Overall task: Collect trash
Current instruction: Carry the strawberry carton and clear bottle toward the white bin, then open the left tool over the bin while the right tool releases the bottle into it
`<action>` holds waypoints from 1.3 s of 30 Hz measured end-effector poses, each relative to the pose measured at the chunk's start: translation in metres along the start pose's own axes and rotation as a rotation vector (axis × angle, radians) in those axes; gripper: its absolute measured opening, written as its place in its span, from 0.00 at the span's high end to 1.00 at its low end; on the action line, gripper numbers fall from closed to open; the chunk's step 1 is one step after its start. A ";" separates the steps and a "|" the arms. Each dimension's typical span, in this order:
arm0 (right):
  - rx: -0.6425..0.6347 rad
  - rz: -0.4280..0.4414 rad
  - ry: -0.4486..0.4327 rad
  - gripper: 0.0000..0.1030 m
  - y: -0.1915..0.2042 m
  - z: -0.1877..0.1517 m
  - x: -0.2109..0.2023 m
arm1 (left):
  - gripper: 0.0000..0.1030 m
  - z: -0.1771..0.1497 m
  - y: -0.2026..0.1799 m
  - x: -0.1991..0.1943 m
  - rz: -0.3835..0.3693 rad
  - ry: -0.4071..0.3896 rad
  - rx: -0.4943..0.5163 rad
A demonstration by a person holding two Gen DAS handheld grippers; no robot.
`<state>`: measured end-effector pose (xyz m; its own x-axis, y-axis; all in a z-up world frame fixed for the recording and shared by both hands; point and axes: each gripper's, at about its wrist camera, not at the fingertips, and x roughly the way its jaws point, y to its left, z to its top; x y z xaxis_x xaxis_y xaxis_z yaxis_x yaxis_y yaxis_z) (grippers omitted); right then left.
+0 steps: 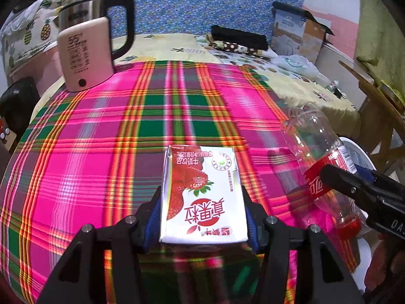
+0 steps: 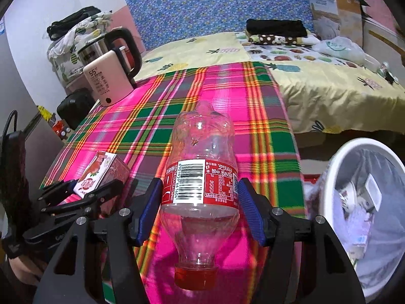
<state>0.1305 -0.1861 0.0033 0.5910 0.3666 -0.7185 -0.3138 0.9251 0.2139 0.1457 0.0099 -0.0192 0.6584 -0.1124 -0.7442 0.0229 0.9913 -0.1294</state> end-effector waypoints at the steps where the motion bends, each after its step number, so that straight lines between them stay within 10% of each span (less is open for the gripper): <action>1: 0.008 -0.006 -0.006 0.39 -0.003 -0.002 -0.004 | 0.45 0.001 -0.006 -0.001 -0.006 -0.001 0.009; 39: 0.293 -0.298 -0.096 0.39 -0.144 -0.054 -0.081 | 0.45 0.019 -0.235 0.038 -0.353 0.063 0.368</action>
<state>0.0880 -0.3545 -0.0046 0.6947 0.0734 -0.7156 0.0975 0.9760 0.1947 0.1796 -0.2265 -0.0048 0.5163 -0.4373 -0.7363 0.5062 0.8494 -0.1495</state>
